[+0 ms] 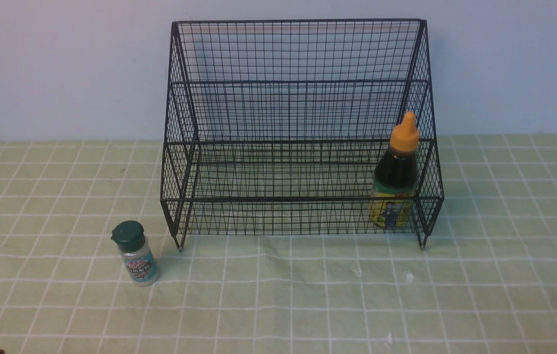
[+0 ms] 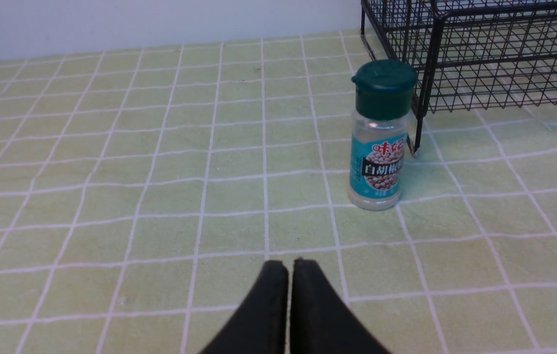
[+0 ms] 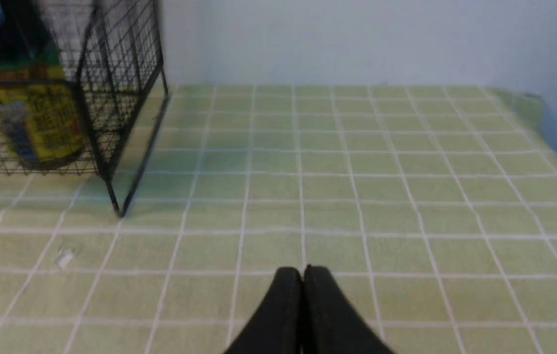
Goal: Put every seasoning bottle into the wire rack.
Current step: Use the left arm to grab the condiment bottle closest to it
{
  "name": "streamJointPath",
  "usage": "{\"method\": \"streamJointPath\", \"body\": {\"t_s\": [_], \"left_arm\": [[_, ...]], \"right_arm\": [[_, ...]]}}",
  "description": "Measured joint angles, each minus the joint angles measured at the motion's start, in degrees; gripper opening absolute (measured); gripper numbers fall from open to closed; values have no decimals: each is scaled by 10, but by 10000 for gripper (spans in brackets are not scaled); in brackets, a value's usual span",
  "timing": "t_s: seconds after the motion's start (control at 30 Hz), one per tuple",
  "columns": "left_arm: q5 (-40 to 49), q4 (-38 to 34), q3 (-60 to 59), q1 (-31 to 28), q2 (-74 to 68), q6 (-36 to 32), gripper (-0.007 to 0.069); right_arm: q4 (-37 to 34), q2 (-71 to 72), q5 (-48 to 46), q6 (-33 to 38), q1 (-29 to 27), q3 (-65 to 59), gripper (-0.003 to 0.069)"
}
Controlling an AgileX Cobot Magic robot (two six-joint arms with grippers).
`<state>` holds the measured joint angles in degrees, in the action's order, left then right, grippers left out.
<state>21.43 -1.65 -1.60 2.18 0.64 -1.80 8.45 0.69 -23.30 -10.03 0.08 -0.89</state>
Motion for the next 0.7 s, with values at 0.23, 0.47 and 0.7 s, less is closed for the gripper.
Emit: {"method": "streamJointPath", "body": {"t_s": [0.23,0.47,0.7], "left_arm": [[0,0,0,0,0,0,-6],[0,0,0,0,0,0,-6],[0,0,0,0,0,0,-6]], "right_arm": [[-2,0,7,1,-1,-1,-14],[-2,0,8,1,-1,-2,-14],[-2,0,8,2,-1,-2,-14]]}}
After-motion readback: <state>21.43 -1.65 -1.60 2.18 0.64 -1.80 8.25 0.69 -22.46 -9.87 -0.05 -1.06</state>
